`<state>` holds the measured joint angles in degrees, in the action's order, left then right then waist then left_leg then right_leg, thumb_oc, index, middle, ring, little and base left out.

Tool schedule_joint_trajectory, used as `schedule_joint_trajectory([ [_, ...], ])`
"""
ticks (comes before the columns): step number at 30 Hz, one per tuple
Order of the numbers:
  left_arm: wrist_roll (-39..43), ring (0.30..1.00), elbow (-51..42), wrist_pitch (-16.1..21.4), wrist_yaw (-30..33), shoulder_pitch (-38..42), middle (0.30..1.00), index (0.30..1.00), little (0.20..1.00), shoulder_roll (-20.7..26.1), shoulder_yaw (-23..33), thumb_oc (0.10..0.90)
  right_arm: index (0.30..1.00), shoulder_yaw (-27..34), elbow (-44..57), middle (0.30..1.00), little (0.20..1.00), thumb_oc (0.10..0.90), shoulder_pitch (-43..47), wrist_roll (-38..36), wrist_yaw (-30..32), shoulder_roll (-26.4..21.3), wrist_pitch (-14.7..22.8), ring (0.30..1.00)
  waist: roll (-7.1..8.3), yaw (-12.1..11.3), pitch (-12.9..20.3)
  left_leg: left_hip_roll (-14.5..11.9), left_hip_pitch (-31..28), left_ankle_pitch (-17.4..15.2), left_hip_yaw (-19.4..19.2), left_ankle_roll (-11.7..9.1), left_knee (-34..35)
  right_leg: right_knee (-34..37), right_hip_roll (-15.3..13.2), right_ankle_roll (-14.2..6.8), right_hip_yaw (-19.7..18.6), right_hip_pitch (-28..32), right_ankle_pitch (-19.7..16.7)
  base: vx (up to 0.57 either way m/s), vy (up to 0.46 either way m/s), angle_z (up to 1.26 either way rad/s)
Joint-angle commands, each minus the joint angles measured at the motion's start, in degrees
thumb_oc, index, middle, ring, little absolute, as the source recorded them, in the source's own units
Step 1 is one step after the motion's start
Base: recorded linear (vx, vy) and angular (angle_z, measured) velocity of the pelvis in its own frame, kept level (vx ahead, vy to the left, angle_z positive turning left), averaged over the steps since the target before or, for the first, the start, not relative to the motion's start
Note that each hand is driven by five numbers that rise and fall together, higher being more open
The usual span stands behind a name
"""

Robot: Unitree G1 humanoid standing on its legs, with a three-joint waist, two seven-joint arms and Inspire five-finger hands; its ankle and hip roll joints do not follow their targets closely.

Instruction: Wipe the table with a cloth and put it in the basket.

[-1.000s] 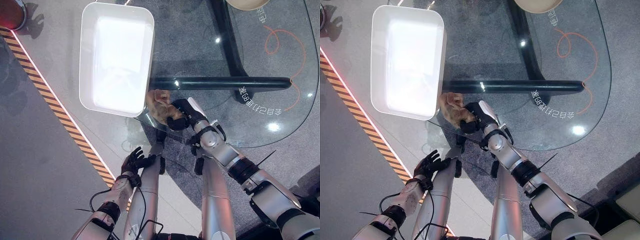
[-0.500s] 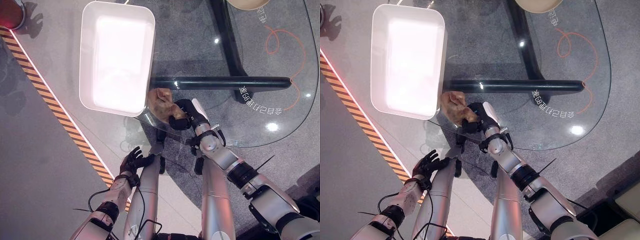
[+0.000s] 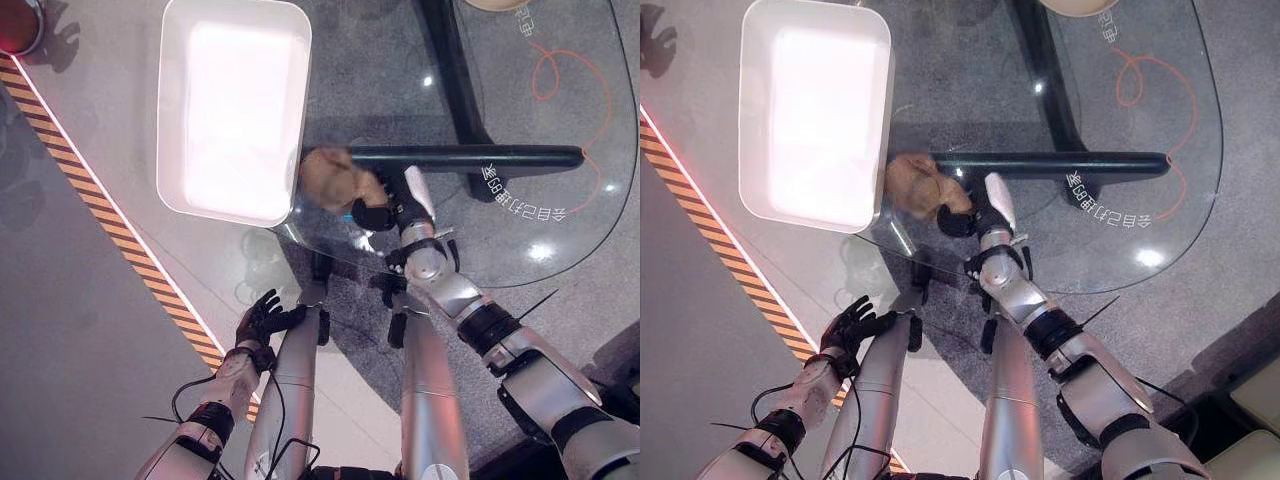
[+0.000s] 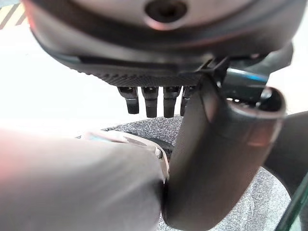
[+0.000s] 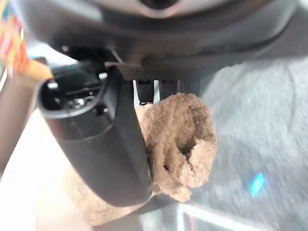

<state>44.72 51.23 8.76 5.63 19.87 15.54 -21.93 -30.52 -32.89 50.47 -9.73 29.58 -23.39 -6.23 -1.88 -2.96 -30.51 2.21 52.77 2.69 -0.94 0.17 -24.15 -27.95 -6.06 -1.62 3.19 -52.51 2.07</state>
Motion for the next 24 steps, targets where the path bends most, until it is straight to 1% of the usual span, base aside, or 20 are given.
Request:
schedule_joint_trajectory([
  [1,0.0,0.9,3.0,-1.1,0.0,-10.8,0.9,0.9,0.9,-2.9,-3.2,0.8,0.3,9.1,-2.1,0.3,0.2,0.1,5.0,-2.0,10.5,-13.4,0.9,0.3,-3.05,0.2,0.7,3.0,-2.2,-3.9,-2.7,4.4,-1.9,3.6,3.5,0.3,1.6,-0.1,-6.8,0.0,0.006,0.07],
  [8,0.5,0.9,2.6,-1.1,-0.2,-11.3,0.9,0.9,0.9,-2.3,-2.7,0.8,0.3,12.4,-2.7,0.3,0.2,0.1,2.9,-5.4,13.4,-15.8,2.2,0.3,-2.81,0.8,0.7,2.9,-2.3,-4.2,-2.7,4.5,-1.6,4.0,3.8,0.2,1.2,0.1,-6.9,0.0,0.0,-0.03],
  [10,0.8,0.9,2.6,-0.8,-0.6,-11.5,0.9,0.9,0.9,-2.0,-2.5,0.8,0.3,14.4,-3.1,0.3,0.2,0.1,1.3,-7.8,14.6,-16.8,3.7,0.3,-2.57,1.2,0.7,2.9,-2.4,-4.3,-2.7,4.5,-1.5,4.3,4.0,0.1,1.0,0.3,-6.9,0.0,-0.006,-0.13],
  [19,1.3,0.9,2.3,-0.6,-0.8,-11.9,0.9,0.9,0.9,-1.6,-2.1,0.8,0.3,18.6,-4.6,0.3,0.2,0.1,-2.3,-12.5,17.4,-18.2,7.0,0.3,-2.33,1.8,0.7,2.8,-2.9,-4.5,-2.8,4.5,-1.1,4.9,4.1,0.0,0.7,0.8,-7.0,0.0,0.0,-0.01],
  [24,1.7,0.9,2.2,-0.4,-0.5,-12.1,0.9,0.9,0.9,-1.5,-2.3,0.8,0.3,21.4,-5.4,0.3,0.2,0.1,-3.8,-15.7,22.9,-18.1,10.5,0.3,-2.31,2.0,0.7,2.8,-3.2,-4.4,-2.8,4.5,-0.6,5.6,4.2,0.0,0.7,1.3,-7.1,-0.01,-0.004,-0.04],
])
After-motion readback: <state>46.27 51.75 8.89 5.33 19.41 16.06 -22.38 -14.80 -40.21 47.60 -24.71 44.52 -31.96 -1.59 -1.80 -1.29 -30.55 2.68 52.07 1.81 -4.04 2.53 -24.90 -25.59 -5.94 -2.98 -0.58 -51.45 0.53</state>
